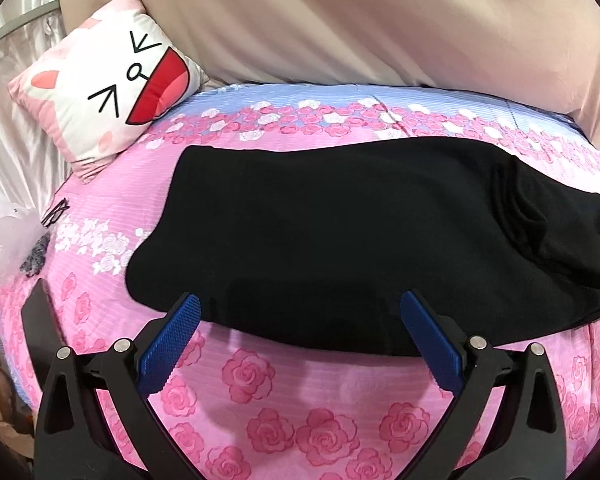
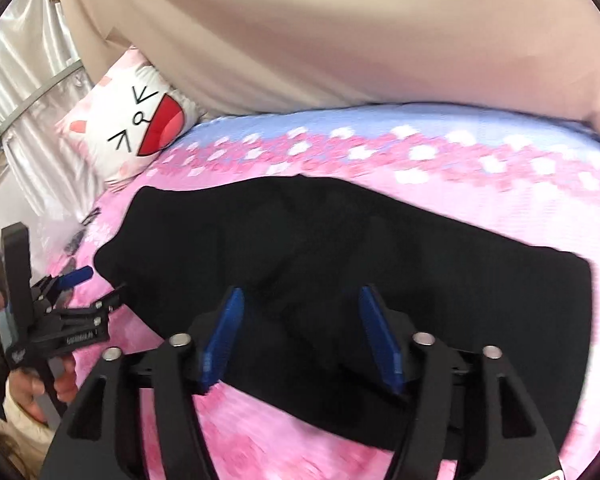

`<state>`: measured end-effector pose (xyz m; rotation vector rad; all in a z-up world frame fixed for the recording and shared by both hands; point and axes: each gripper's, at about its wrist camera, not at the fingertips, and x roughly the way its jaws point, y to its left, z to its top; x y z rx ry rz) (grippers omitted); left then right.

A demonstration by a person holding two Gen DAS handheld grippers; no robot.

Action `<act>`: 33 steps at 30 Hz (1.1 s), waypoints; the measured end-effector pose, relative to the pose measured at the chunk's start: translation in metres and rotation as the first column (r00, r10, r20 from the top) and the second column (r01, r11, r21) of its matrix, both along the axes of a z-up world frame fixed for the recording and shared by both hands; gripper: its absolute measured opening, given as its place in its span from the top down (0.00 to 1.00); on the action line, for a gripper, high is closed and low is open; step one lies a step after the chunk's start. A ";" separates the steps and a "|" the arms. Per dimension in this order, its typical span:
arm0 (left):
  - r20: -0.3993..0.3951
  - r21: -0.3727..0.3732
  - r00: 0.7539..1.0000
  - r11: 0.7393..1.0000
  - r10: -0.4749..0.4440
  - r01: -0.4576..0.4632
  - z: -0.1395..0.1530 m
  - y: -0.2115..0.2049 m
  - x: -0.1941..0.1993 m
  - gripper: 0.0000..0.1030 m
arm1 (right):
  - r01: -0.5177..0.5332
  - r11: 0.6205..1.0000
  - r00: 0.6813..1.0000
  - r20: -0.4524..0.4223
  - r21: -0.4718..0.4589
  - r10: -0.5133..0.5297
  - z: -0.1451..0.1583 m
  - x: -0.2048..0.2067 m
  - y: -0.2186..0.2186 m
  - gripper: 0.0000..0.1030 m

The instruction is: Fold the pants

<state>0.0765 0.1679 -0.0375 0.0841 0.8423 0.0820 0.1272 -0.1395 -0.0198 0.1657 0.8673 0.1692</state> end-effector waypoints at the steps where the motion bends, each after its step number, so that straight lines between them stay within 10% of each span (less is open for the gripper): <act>1: -0.002 -0.002 1.000 1.000 -0.002 0.002 -0.001 -0.001 0.002 0.05 | -0.004 1.000 1.000 -0.005 -0.012 0.004 0.001 -0.002 -0.001 0.37; 12: -0.009 -0.010 0.997 0.997 0.077 -0.077 0.004 0.023 0.001 0.05 | -0.143 0.975 0.989 -0.051 -0.167 0.136 -0.050 0.048 0.072 0.37; 16: -0.036 -0.041 0.984 0.984 0.174 -0.175 -0.002 0.063 0.000 0.05 | -0.129 0.952 0.992 -0.043 -0.278 0.122 -0.062 0.060 0.080 0.74; 19: -0.050 -0.051 0.975 0.974 0.218 -0.220 -0.006 0.079 0.000 0.05 | -0.141 0.972 0.990 -0.039 -0.189 0.136 -0.040 0.054 0.077 0.81; 27: -0.089 -0.090 0.971 0.969 0.224 -0.231 -0.015 0.077 0.010 0.05 | -0.176 0.984 0.984 -0.041 -0.041 0.174 -0.043 0.036 0.068 0.52; 33: -0.145 -0.285 0.928 0.884 0.342 -0.370 -0.027 0.127 0.009 0.05 | -0.046 0.998 0.997 0.054 -0.050 0.048 -0.014 0.000 0.037 0.33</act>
